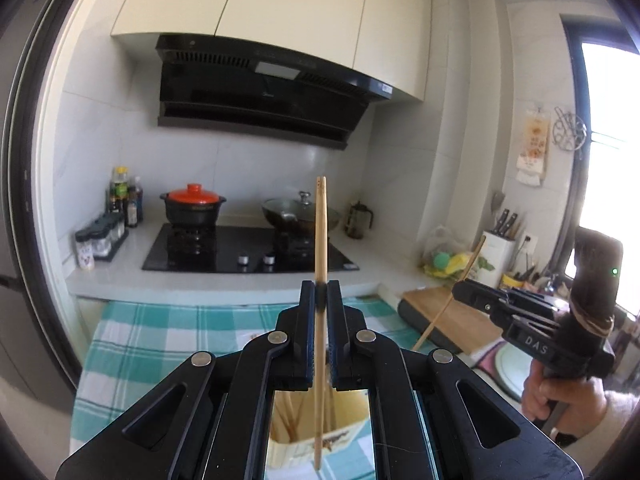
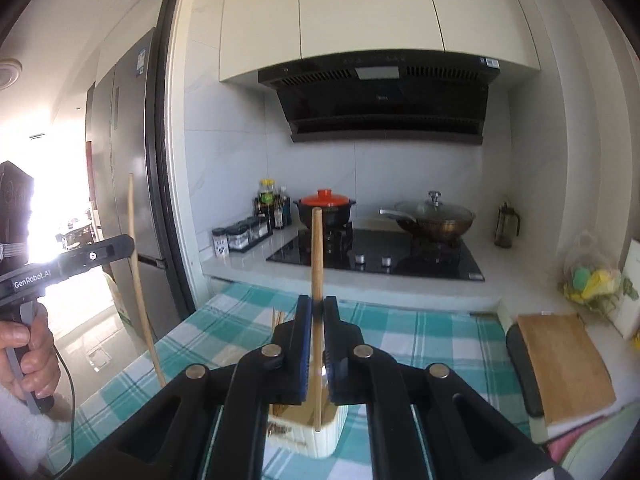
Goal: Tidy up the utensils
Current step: 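Lift both held chopsticks up over the cream caddy, then open both grippers to drop the chopsticks into the caddy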
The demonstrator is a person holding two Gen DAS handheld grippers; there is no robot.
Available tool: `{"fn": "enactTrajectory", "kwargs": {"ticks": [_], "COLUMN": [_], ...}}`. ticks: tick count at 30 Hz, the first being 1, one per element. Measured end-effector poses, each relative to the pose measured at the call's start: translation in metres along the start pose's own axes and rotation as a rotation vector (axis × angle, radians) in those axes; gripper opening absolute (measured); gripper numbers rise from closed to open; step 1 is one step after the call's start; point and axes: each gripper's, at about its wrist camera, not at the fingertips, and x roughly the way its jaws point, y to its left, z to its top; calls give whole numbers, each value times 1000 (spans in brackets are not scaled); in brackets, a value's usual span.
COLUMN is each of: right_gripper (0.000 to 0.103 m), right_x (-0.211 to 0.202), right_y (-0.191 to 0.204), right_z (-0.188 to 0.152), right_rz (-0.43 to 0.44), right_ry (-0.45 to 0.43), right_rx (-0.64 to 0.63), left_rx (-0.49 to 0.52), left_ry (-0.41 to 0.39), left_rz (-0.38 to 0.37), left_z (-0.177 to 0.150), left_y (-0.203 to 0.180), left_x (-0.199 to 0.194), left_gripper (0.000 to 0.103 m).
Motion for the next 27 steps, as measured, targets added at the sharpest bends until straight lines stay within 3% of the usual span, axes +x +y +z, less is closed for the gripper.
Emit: {"fn": "enactTrajectory", "kwargs": {"ticks": [3, 5, 12, 16, 17, 18, 19, 20, 21, 25, 27], "right_gripper": [6, 6, 6, 10, 14, 30, 41, 59, 62, 70, 83], "right_x": [33, 60, 164, 203, 201, 198, 190, 180, 169, 113, 85], "right_y": [5, 5, 3, 4, 3, 0, -2, -4, -7, -8, -1], "right_z": [4, -7, -78, -106, -110, -110, -110, -108, -105, -96, -95], "right_rz": [15, 37, 146, 144, 135, 126, 118, 111, 100, 29, -35], "right_ry": [1, 46, 376, 495, 498, 486, 463, 432, 403, 306, 275], "right_rx": [-6, 20, 150, 186, 194, 204, 216, 228, 232, 188, 151], "left_rx": [-26, -39, -75, -34, -27, -25, -23, -19, -11, 37, 38], "left_ry": [23, 58, 269, 389, 397, 395, 383, 361, 334, 247, 196], "left_rz": [16, 29, 58, 98, 103, 108, 116, 122, 129, 192, 199], "left_z": [-4, -16, -68, -94, -99, -103, -105, -106, -106, -111, -116], "left_y": [7, 14, 37, 40, 40, 40, 39, 37, 35, 18, 9], "left_x": [33, 51, 113, 141, 139, 134, 126, 116, 106, 60, 34], "left_gripper": [4, 4, 4, 9, 23, 50, 63, 85, 96, 102, 103]}}
